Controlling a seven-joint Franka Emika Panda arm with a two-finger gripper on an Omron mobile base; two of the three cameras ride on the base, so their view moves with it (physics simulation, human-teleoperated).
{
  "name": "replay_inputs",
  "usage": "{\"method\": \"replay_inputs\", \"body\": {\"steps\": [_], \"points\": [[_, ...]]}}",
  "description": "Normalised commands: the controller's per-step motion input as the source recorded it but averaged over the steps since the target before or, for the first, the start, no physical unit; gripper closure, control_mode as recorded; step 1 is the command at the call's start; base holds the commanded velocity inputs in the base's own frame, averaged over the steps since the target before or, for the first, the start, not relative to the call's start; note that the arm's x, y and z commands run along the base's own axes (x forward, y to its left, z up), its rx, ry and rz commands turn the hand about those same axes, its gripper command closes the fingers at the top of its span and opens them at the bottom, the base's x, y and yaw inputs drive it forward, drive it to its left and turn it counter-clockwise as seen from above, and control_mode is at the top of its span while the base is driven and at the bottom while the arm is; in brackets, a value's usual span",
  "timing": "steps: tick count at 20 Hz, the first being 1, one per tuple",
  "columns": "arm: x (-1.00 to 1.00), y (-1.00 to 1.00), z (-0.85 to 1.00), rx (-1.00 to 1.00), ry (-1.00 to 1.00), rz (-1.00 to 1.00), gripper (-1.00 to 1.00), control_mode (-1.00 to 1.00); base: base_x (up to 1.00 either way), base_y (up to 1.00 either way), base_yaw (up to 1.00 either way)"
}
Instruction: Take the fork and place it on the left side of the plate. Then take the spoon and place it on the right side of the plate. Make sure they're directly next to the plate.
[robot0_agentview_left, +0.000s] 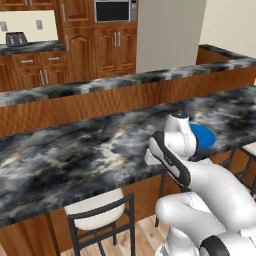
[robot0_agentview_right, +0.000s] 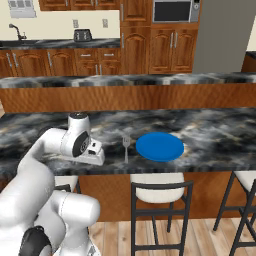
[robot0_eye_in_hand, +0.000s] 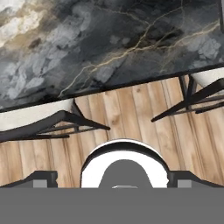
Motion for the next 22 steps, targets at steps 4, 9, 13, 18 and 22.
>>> {"method": "replay_inputs", "body": {"steps": [4, 9, 13, 18, 22], "points": [[-0.56, 0.05, 0.1, 0.0, 0.0, -0.03, -1.0, -1.0, 0.0, 0.0, 0.0], [-0.01, 0.0, 0.0, 0.0, 0.0, 0.0, -1.0, -1.0, 0.0, 0.0, 0.0], [0.0, 0.0, 0.0, 0.0, 0.0, 0.0, -1.0, -1.0, 0.0, 0.0, 0.0], [0.0, 0.0, 0.0, 0.0, 0.0, 0.0, -1.0, -1.0, 0.0, 0.0, 0.0], [0.0, 0.0, 0.0, 0.0, 0.0, 0.0, -1.0, 1.0, 0.0, 0.0, 0.0]]}}
